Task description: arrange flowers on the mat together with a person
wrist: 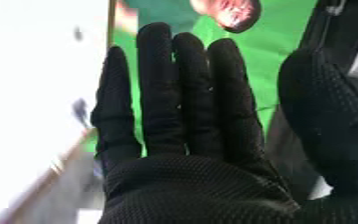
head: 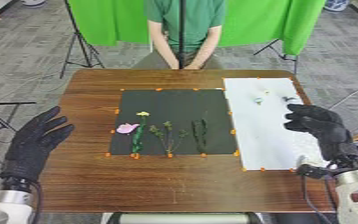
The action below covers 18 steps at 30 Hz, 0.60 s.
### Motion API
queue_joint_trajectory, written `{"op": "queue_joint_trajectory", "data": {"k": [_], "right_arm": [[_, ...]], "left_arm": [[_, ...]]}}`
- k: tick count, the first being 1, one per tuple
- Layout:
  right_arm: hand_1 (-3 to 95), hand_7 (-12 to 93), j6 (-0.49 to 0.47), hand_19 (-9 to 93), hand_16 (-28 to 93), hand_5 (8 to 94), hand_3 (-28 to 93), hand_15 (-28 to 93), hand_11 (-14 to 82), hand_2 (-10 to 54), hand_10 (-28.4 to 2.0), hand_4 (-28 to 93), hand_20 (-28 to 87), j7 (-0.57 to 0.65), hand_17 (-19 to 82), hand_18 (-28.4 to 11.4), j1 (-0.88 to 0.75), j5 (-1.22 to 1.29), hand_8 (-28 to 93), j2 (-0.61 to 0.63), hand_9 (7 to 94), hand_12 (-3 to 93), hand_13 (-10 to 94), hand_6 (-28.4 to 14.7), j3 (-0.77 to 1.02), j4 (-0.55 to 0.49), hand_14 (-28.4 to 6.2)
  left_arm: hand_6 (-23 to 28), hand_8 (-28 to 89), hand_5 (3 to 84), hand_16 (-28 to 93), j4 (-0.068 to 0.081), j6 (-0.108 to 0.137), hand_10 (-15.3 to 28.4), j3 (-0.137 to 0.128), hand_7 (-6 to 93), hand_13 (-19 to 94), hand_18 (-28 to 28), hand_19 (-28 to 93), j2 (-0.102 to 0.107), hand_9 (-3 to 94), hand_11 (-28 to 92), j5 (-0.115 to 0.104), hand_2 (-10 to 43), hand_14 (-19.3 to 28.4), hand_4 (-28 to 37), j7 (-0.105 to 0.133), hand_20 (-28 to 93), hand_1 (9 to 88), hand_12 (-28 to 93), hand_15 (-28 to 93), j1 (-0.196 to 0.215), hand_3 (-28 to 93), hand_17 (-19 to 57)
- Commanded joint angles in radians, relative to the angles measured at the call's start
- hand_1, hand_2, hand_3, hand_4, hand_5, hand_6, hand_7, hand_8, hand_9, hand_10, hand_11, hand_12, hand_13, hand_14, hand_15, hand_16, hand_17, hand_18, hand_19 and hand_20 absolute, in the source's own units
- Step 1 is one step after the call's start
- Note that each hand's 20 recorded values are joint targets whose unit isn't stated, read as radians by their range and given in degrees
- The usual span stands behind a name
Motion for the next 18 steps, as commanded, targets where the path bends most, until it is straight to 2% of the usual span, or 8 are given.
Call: {"op": "queue_joint_trajectory", "data": {"k": [1,4,6,8,11,13,14,18], "right_arm": [[30.1,29,0.338,60,22,49.9,87,47,25.5,-7.4,-10.0,-26,34,0.083,21,-18.8,0.078,-0.661,-15,0.293,52.3,24.1,50,0.0,-0.039,0.077,-9.5],[31.7,32,0.406,61,21,47.2,86,47,25.8,-9.4,-8.4,-28,34,0.219,21,-17.6,0.114,-0.994,-17,0.386,50.9,23.1,48,1.2,-0.089,0.144,-7.2],[32.1,33,0.354,61,22,46.2,86,48,26.2,-9.5,-7.5,-28,34,0.285,21,-16.6,0.132,-1.144,-18,0.424,50.0,23.2,47,1.8,-0.109,0.174,-6.2],[31.7,35,0.351,61,22,44.6,87,48,25.6,-9.5,-6.1,-28,34,0.328,20,-15.9,0.168,-1.169,-19,0.462,47.9,22.7,44,2.7,-0.165,0.215,-5.6],[31.0,32,0.226,60,21,42.7,88,49,20.5,-9.5,-3.7,-28,35,0.405,19,-15.6,0.244,-1.209,-20,0.491,45.8,20.6,40,3.8,-0.246,0.252,-5.7],[30.9,30,0.227,60,21,41.4,88,49,18.3,-9.5,-3.1,-28,35,0.422,18,-15.6,0.269,-1.198,-20,0.512,44.4,20.0,39,4.2,-0.290,0.289,-5.8],[30.8,30,0.190,60,21,40.4,88,50,17.8,-9.5,-2.9,-28,35,0.433,17,-15.6,0.275,-1.206,-19,0.512,43.5,20.1,38,4.1,-0.296,0.294,-5.9],[30.2,28,0.191,59,20,38.1,89,51,16.2,-9.5,-2.8,-28,35,0.448,16,-15.7,0.325,-1.193,-19,0.533,41.3,20.1,36,3.6,-0.373,0.345,-6.2]], "left_arm": [[2.7,-10,37.7,0,-0.004,0.014,14.3,-0.005,23.1,31,22.7,50,-0.003,34.1,30,0.000,1.1,18.0,-25.3,0.007,9,28.1,16,40,0.021,70,-3.5],[2.7,-10,37.7,0,-0.005,0.018,14.3,-0.006,23.1,31,22.7,50,-0.001,34.0,30,-0.002,1.1,18.1,-25.3,0.015,9,28.0,16,40,0.023,70,-3.5],[2.8,-10,37.7,0,-0.007,0.024,14.3,-0.008,23.0,31,22.7,51,0.002,34.1,30,-0.006,1.1,18.1,-25.3,0.021,9,28.0,16,40,0.029,70,-3.5],[2.8,-10,37.7,0,-0.008,0.027,14.4,-0.010,23.0,31,22.8,51,0.007,34.1,30,-0.009,1.0,18.1,-25.3,0.026,9,28.0,16,40,0.033,70,-3.5],[2.7,-10,37.7,0,-0.007,0.028,14.4,-0.009,23.1,31,22.8,51,0.013,34.1,30,-0.012,1.0,18.0,-25.3,0.027,9,28.0,16,40,0.029,70,-3.5],[2.7,-10,37.7,0,-0.007,0.029,14.4,-0.009,23.1,31,22.8,51,0.016,34.1,30,-0.013,1.1,18.0,-25.3,0.031,9,28.0,16,40,0.030,70,-3.5],[2.7,-10,37.7,0,-0.007,0.030,14.3,-0.009,23.1,31,22.8,51,0.016,34.1,30,-0.014,1.1,18.0,-25.3,0.030,9,28.0,16,40,0.030,70,-3.5],[2.8,-10,37.8,0,-0.007,0.030,14.4,-0.010,23.0,31,22.7,50,0.020,34.1,30,-0.015,1.2,18.1,-25.3,0.033,9,28.1,16,40,0.032,70,-3.5]]}}
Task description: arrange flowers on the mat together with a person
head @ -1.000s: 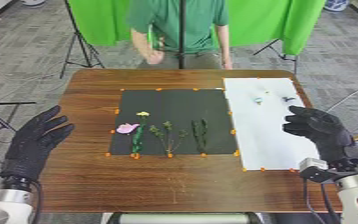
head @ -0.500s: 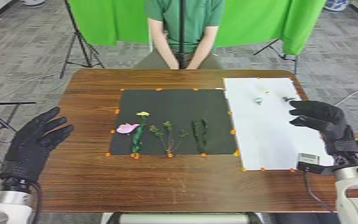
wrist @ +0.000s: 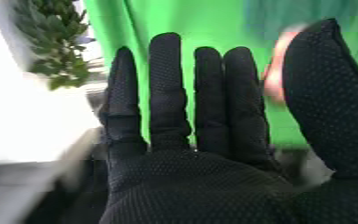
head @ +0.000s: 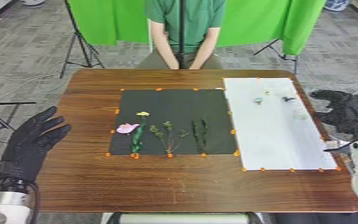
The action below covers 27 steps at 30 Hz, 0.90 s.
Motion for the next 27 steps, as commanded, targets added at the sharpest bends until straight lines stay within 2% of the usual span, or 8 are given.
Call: {"op": "queue_joint_trajectory", "data": {"k": [1,6,10,17,23,27], "right_arm": [[30.2,28,-0.035,59,20,38.0,89,51,16.1,-9.5,-2.8,-28,35,0.030,16,-15.7,0.093,-0.288,-19,0.040,41.1,20.2,36,3.5,-0.117,0.069,-6.2],[30.4,30,-0.038,59,20,39.4,89,55,17.9,-9.5,-3.1,-28,35,0.090,16,-15.7,0.144,-0.302,-19,0.046,42.7,20.5,37,3.7,-0.197,0.106,-6.3],[30.9,31,-0.061,60,19,42.1,89,57,20.0,-9.5,-3.4,-28,35,0.084,17,-15.7,0.162,-0.290,-19,0.041,45.6,21.1,39,4.0,-0.219,0.121,-6.0],[31.7,34,-0.019,60,20,44.5,89,59,25.3,-9.5,-3.5,-28,35,0.089,18,-15.6,0.263,-0.282,-20,0.043,49.2,22.3,42,4.9,-0.344,0.178,-5.7],[32.6,36,0.026,61,20,45.9,88,61,30.0,-9.5,-4.5,-28,36,0.089,18,-15.3,0.346,-0.276,-20,0.036,50.9,23.5,45,4.8,-0.445,0.223,-5.5],[34.7,43,0.089,62,22,48.9,88,64,39.3,-9.5,-6.5,-28,37,0.098,20,-15.1,0.402,-0.271,-22,0.025,56.3,26.4,51,5.7,-0.514,0.255,-4.9]], "left_arm": [[2.8,-10,37.7,0,0.000,0.009,14.4,-0.002,23.0,31,22.7,50,0.008,34.1,30,-0.008,1.2,18.1,-25.2,0.002,9,28.1,16,40,0.012,70,-3.5],[2.8,-10,37.8,0,0.000,0.002,14.3,-0.003,22.9,31,22.7,50,0.008,34.0,30,-0.004,1.1,18.0,-25.1,-0.003,9,28.1,16,40,0.010,70,-3.5],[2.8,-10,37.8,0,0.001,-0.001,14.4,-0.005,22.8,31,22.7,50,0.008,34.1,30,-0.002,1.1,18.0,-25.1,-0.007,9,28.1,16,40,0.008,70,-3.5],[2.8,-10,37.8,0,0.004,-0.010,14.4,-0.005,23.0,31,22.7,50,0.006,34.1,30,0.004,1.0,18.1,-25.2,-0.017,9,28.1,16,40,0.000,70,-3.4],[2.7,-10,37.7,0,0.003,-0.007,14.4,-0.003,23.0,31,22.7,50,0.012,34.1,30,-0.001,1.1,18.0,-25.3,-0.012,9,28.1,16,40,0.004,70,-3.5],[2.8,-10,37.8,0,0.003,-0.008,14.3,-0.003,23.1,31,22.7,50,0.009,34.1,30,0.001,1.1,18.1,-25.2,-0.014,9,28.1,16,40,0.004,70,-3.5]]}}
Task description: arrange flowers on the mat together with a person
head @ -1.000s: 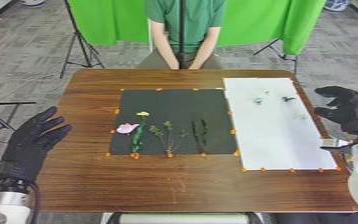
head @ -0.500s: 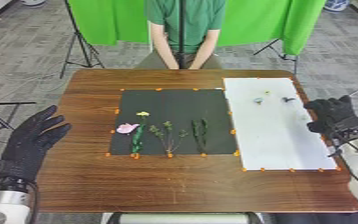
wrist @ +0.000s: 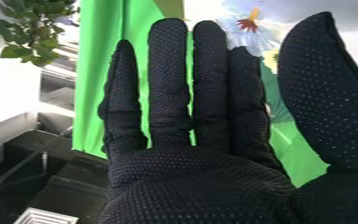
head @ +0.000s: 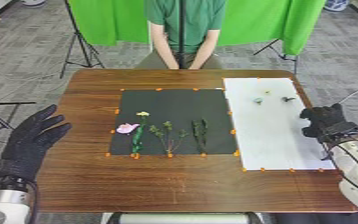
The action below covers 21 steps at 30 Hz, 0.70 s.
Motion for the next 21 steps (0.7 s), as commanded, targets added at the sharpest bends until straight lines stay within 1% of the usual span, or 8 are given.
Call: {"op": "queue_joint_trajectory", "data": {"k": [1,3,4,7,9,14,19,21], "right_arm": [[35.2,44,0.117,62,23,50.2,87,64,40.5,-9.5,-6.7,-28,37,0.011,20,-15.1,0.103,0.008,-22,-0.011,57.4,26.9,52,5.7,-0.102,0.054,-5.0],[36.6,46,0.162,63,24,51.2,84,64,38.1,-9.5,-6.1,-28,37,0.023,21,-14.9,0.142,-0.004,-16,-0.019,60.8,33.8,54,5.7,-0.151,0.077,-5.0],[38.4,49,0.181,63,25,52.4,81,65,34.9,-9.5,-5.4,-28,38,0.028,22,-14.7,0.159,-0.007,-8,-0.021,64.3,39.5,56,5.3,-0.174,0.087,-4.9],[43.3,55,0.211,65,30,58.6,77,64,26.0,-9.5,-4.0,-28,39,0.021,25,-14.5,0.177,-0.005,-2,-0.028,74.7,52.8,64,6.1,-0.196,0.100,-4.4],[46.4,55,0.197,66,35,64.0,79,63,25.6,-9.5,-3.7,-28,40,0.021,27,-14.6,0.171,-0.008,-1,-0.028,80.2,54.8,67,6.7,-0.189,0.095,-3.9],[46.9,54,0.222,66,37,66.4,80,64,25.9,-9.5,-4.0,-28,40,0.023,27,-14.6,0.160,-0.016,-1,-0.025,81.6,55.5,68,6.2,-0.184,0.099,-4.3],[46.5,54,0.201,67,38,66.7,82,64,26.0,-9.5,-4.8,-28,41,0.023,27,-14.7,0.127,-0.017,-1,-0.022,81.6,56.3,68,6.1,-0.141,0.074,-4.3],[43.8,56,0.170,67,37,61.2,83,65,26.4,-9.5,-5.4,-28,41,0.029,26,-14.9,0.120,-0.019,0,-0.019,76.4,55.5,64,5.4,-0.129,0.057,-5.2]], "left_arm": [[2.8,-10,37.8,0,0.003,-0.008,14.3,0.002,23.1,31,22.7,50,-0.003,34.1,30,0.002,1.1,18.1,-25.2,-0.011,9,28.1,16,40,0.006,70,-3.5],[2.8,-10,37.8,0,0.004,-0.008,14.4,0.002,23.0,31,22.7,50,-0.006,34.2,30,0.002,1.1,18.1,-25.2,-0.013,9,28.1,16,40,0.005,70,-3.5],[2.8,-10,37.8,0,0.004,-0.008,14.4,0.002,23.0,31,22.7,50,-0.007,34.2,30,0.003,1.1,18.1,-25.2,-0.014,9,28.1,16,40,0.005,70,-3.5],[2.8,-10,37.8,0,0.006,-0.010,14.4,0.003,22.9,31,22.7,50,-0.008,34.1,30,0.005,1.1,18.0,-25.2,-0.020,9,28.1,16,40,-0.001,70,-3.5],[2.8,-10,37.7,0,0.006,-0.009,14.4,0.003,22.9,31,22.7,50,-0.008,34.1,30,0.004,1.1,18.1,-25.2,-0.019,9,28.1,16,40,0.001,70,-3.5],[2.8,-10,37.8,0,0.004,-0.002,14.3,0.002,22.7,31,22.7,50,-0.001,34.1,30,-0.003,1.2,18.0,-25.1,-0.010,9,28.1,16,40,0.011,70,-3.5],[2.8,-10,37.8,0,0.004,-0.001,14.4,0.002,22.7,31,22.7,50,0.002,34.1,30,-0.007,1.1,18.0,-25.1,-0.008,9,28.0,16,40,0.011,70,-3.5],[2.8,-10,37.8,0,0.004,0.002,14.3,0.002,22.8,31,22.7,50,0.003,34.1,30,-0.008,1.2,18.0,-25.1,-0.005,9,28.1,16,40,0.012,70,-3.5]]}}
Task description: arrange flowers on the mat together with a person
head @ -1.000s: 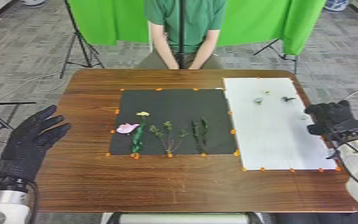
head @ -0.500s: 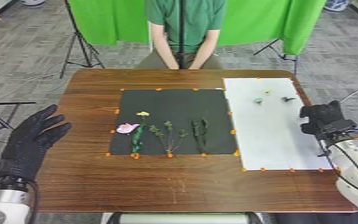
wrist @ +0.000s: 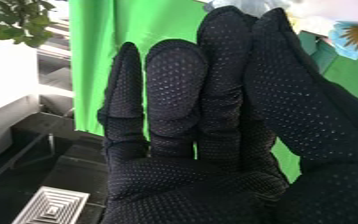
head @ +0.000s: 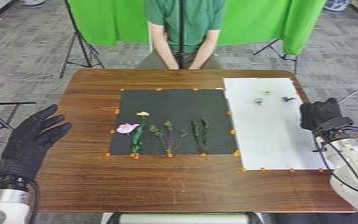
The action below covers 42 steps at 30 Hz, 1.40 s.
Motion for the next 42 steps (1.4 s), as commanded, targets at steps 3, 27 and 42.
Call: {"op": "queue_joint_trajectory", "data": {"k": [3,27,42], "right_arm": [[38.4,54,-0.121,66,31,52.6,87,70,34.8,-9.5,-7.2,-28,41,-0.001,23,-15.4,-0.060,0.001,-3,0.013,62.8,46.5,56,4.3,0.086,-0.071,-6.5],[48.5,56,-0.065,66,40,66.0,83,63,28.8,-9.5,-3.4,-28,41,0.015,27,-15.1,0.028,-0.003,0,-0.024,80.9,55.7,70,6.0,-0.007,-0.025,-3.1],[48.4,56,0.083,66,42,66.2,84,63,27.6,-9.5,-3.7,-28,42,-0.250,27,-14.9,0.326,0.024,0,-0.146,81.5,57.4,70,5.8,-0.251,-0.185,-2.7]], "left_arm": [[2.9,-10,37.9,0,0.002,-0.001,14.4,0.002,22.8,31,22.7,50,0.002,34.1,30,-0.006,1.2,18.1,-25.0,0.002,9,28.1,16,40,0.017,70,-3.5],[2.8,-10,37.8,0,0.005,-0.006,14.4,-0.003,22.6,31,22.7,50,-0.006,34.1,30,-0.004,1.2,18.1,-25.1,-0.011,9,28.1,16,40,0.015,70,-3.5],[2.7,-9,37.7,0,0.002,-0.004,14.4,0.001,22.5,31,22.7,50,-0.008,34.1,30,-0.004,1.1,18.0,-25.0,-0.015,9,28.0,16,40,0.017,70,-3.5]]}}
